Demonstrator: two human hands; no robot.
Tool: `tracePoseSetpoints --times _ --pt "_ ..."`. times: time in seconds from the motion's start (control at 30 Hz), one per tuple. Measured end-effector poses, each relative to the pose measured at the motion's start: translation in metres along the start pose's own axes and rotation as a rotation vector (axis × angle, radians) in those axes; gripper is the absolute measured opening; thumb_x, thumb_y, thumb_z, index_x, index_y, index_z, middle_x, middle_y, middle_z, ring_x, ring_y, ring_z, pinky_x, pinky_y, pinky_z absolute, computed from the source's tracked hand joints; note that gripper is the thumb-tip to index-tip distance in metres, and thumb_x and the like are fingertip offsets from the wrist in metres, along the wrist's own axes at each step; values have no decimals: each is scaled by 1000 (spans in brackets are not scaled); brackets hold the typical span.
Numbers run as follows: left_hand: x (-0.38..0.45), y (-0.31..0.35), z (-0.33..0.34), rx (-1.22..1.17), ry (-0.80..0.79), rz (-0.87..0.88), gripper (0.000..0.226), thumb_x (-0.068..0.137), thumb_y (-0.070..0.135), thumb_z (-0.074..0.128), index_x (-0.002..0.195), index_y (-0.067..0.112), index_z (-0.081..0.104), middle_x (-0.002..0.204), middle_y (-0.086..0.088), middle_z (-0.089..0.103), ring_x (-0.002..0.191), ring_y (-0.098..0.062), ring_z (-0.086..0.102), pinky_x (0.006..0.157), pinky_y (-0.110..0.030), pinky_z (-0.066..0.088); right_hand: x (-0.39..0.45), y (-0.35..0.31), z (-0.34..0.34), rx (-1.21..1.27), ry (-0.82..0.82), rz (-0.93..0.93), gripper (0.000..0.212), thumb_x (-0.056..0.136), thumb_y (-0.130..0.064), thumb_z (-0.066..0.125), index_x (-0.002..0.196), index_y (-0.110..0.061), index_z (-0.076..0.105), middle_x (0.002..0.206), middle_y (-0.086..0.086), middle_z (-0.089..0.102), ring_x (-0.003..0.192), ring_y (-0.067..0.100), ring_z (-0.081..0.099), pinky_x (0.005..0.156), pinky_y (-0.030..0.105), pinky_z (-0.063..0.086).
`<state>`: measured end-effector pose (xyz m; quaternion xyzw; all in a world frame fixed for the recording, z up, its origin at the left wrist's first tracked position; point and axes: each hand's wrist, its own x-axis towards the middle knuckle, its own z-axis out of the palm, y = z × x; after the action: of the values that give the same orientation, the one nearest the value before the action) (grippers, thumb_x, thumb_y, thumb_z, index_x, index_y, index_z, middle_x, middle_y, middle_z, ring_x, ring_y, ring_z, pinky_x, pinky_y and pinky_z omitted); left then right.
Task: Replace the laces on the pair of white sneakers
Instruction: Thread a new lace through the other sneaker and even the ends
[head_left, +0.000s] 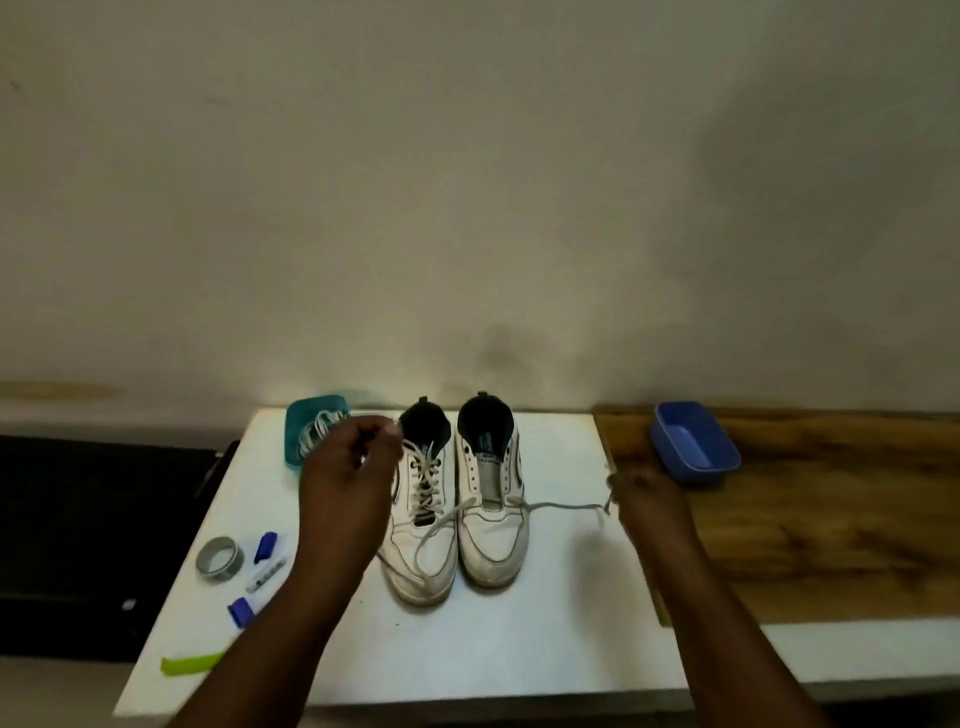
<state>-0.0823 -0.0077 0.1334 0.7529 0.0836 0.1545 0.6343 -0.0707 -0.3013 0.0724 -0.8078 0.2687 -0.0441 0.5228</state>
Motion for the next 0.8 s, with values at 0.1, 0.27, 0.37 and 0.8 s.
tracePoseSetpoints --times 0.1,0.27,0.37,0.8 --pt "-11 -43 12 89 -60 -39 12 99 20 63 92 28 70 88 8 73 82 2 65 71 -16 46 4 43 24 -382 -183 5 28 91 -31 68 67 -17 63 66 1 62 70 21 61 69 38 49" --pt "3 -85 39 156 -213 -59 13 95 25 67 96 36 74 97 11 73 89 -7 68 81 -28 55 -6 33 64 -438 -120 -282 16 91 -43 71 91 -27 67 88 -14 66 86 9 64 75 28 50" --pt "11 -93 56 288 -268 50 11 94 29 70 99 36 77 101 17 72 96 4 63 86 -20 49 -11 21 89 -378 -93 -379 21 91 -44 72 92 -25 64 88 -11 65 83 6 60 69 23 46" --pt "31 -121 101 783 -295 411 13 92 35 64 98 33 76 92 4 66 92 -25 55 79 -41 46 13 33 120 -312 -72 -357 23 94 -32 68 74 -20 71 68 -5 67 66 9 62 65 33 51"
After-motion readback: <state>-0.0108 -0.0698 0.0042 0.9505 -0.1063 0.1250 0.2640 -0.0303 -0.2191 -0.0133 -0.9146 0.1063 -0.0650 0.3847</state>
